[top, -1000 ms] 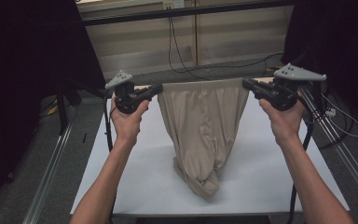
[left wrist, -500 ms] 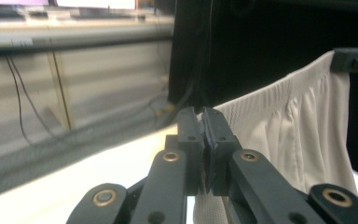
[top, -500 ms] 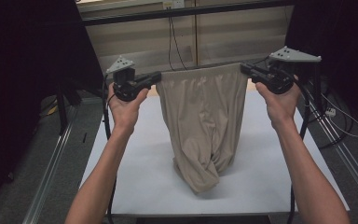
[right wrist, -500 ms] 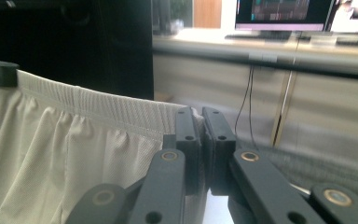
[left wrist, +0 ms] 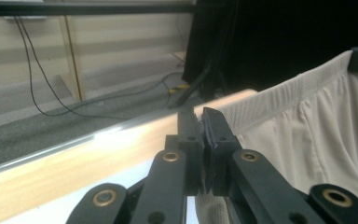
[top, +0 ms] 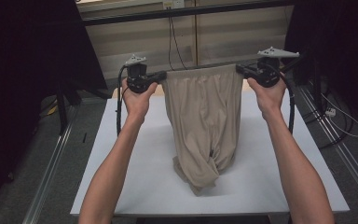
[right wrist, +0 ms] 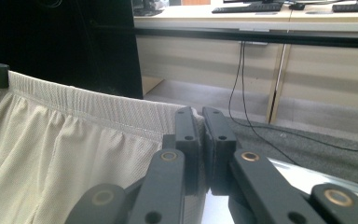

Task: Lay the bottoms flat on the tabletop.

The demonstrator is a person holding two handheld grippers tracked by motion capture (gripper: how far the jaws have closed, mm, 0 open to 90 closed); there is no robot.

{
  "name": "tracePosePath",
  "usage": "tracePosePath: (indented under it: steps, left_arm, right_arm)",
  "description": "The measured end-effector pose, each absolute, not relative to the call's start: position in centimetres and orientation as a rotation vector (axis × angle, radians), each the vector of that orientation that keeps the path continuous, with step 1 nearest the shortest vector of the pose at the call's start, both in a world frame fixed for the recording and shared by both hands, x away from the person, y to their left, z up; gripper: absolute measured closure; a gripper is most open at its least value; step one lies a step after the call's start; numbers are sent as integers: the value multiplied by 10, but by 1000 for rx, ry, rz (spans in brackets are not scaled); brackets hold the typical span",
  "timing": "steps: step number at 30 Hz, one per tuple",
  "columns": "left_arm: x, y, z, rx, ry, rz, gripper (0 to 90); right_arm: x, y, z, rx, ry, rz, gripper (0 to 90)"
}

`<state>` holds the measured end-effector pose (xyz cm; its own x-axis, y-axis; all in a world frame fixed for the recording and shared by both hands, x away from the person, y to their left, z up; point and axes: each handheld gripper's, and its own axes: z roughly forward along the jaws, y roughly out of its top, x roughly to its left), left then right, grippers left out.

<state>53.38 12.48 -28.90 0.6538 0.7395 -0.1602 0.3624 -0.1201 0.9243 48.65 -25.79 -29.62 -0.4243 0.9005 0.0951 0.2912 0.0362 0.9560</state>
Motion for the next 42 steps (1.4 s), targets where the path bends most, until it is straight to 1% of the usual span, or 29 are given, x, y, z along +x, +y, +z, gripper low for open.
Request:
tracePosePath:
  steps: [3,5,8,9,10,11,12,13,16,19,21,22,23,24,25,26,28,31,32,33,34,36,37,38,39,41,42]
  left_arm:
    - [541,126,-289,1720,903,418,870]
    - [545,127,-294,1713,919,398,870]
    - [549,127,-306,1744,937,395,870]
    - [551,127,-311,1758,936,392,869]
    - [552,126,-322,1765,951,382,869]
    - [552,126,-322,1765,951,382,868]
    - [554,125,-331,1778,970,366,868]
    - [554,125,-331,1778,970,366,867]
    - [559,126,-346,1792,1002,344,865]
    - [561,125,-352,1802,1019,345,863]
    - [560,124,-356,1801,1030,369,852]
    - [559,123,-359,1800,1038,374,833]
    - [559,122,-362,1800,1056,391,784]
    - [558,122,-368,1796,1104,425,580]
    - [558,122,-368,1796,1104,425,508]
    - [558,124,-372,1798,1126,414,508]
    - [556,127,-376,1812,1148,430,349]
    - [549,133,-379,1843,1127,442,323]
    - [542,136,-380,1848,1124,448,254]
    - [542,136,-380,1848,1124,448,243]
    - [532,140,-381,1850,1114,434,227]
    - [519,144,-384,1851,1098,422,183]
    - [519,144,-384,1851,1098,422,180]
    - [512,145,-387,1848,1093,417,180]
    - [504,145,-389,1856,1084,410,178]
    - [487,145,-393,1883,1053,395,162]
    - [478,144,-395,1895,1031,389,161]
  right_arm:
    - [497,-254,-293,1209,1753,1397,856]
    - [500,-253,-294,1214,1756,1390,857]
    - [507,-251,-304,1234,1777,1378,856]
    - [509,-251,-310,1247,1793,1371,856]
    - [513,-249,-322,1273,1817,1340,856]
    - [513,-249,-322,1273,1817,1340,856]
    - [516,-248,-331,1293,1826,1328,857]
    - [517,-248,-335,1302,1830,1321,856]
    - [520,-247,-345,1323,1850,1302,855]
    - [522,-245,-349,1328,1863,1288,855]
    - [524,-243,-352,1328,1877,1257,850]
    - [525,-243,-353,1337,1879,1257,841]
    - [526,-244,-355,1346,1880,1247,812]
    - [527,-244,-359,1381,1869,1192,678]
    - [527,-244,-359,1381,1869,1192,678]
    - [527,-245,-361,1390,1867,1180,631]
    - [521,-248,-366,1397,1868,1169,540]
    - [515,-251,-369,1391,1883,1171,508]
    - [506,-254,-372,1375,1899,1184,492]
    - [506,-254,-372,1375,1899,1184,492]
    - [493,-254,-376,1364,1923,1197,473]
    - [478,-251,-380,1330,1962,1216,473]
    - [469,-249,-382,1313,1981,1226,473]
    - [469,-249,-382,1313,1981,1226,473]
    - [460,-247,-384,1292,1999,1226,473]
    - [440,-243,-387,1258,2023,1238,469]
    - [421,-240,-388,1220,2041,1234,471]
